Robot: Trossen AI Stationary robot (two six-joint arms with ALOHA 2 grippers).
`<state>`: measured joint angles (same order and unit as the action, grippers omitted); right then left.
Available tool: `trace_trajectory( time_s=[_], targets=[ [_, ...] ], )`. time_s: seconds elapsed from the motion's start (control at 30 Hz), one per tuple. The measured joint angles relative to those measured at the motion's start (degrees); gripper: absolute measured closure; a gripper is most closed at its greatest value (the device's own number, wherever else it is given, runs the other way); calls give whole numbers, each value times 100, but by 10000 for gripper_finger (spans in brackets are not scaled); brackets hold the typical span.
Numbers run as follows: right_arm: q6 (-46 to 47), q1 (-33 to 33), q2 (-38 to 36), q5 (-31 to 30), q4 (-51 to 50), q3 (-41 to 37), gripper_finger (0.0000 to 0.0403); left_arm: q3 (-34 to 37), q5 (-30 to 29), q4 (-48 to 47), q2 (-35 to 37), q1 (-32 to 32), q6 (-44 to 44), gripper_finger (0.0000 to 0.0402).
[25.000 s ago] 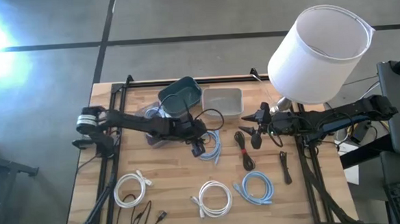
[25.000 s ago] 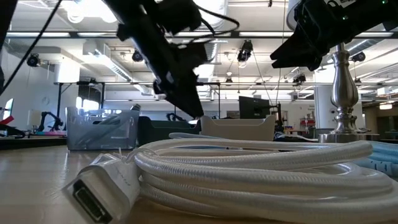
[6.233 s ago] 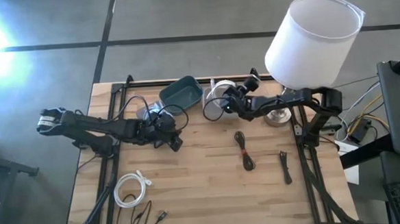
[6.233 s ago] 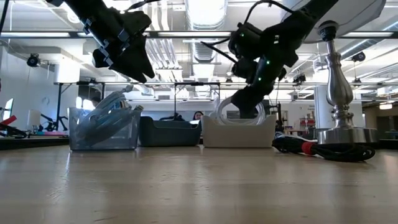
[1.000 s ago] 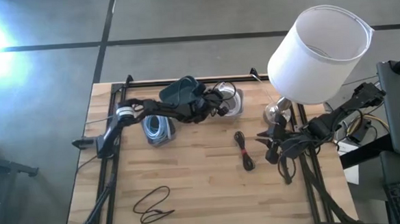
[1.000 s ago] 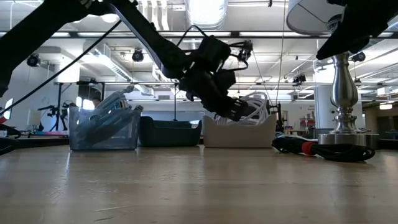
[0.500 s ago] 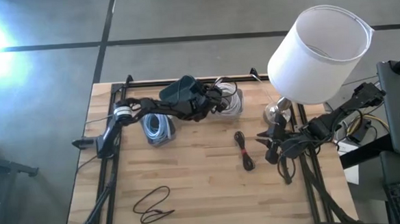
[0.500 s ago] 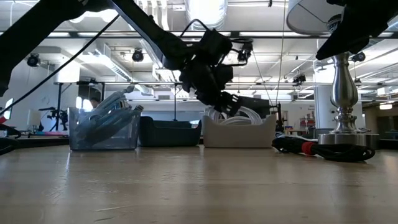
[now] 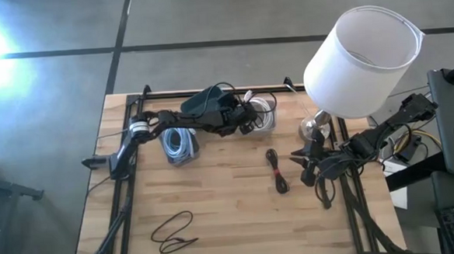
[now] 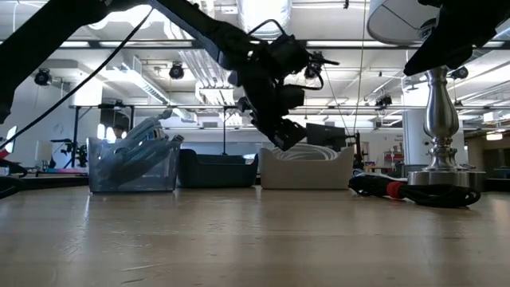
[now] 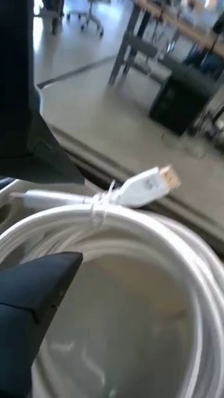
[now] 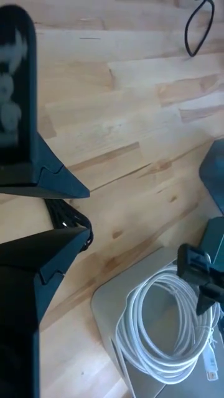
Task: Pick & Place USB Port
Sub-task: Put the bottom left black charger cable into the dark green bin
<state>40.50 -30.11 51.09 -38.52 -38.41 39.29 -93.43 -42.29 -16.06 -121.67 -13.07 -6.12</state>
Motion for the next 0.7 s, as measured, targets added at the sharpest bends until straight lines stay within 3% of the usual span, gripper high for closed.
trace_trajectory(
  time_s=[0.2,0.47,0.7],
  targets=[
    [1,0,0,2,2,-3,314,-921,798,-1827,0,162,300,210],
    [1,0,0,2,1,-5,321,-2068,2574,-3845,9,535,323,221],
    [1,0,0,4,2,-7,313,-2645,4099,-5933,15,911,1383,235]
  ],
)
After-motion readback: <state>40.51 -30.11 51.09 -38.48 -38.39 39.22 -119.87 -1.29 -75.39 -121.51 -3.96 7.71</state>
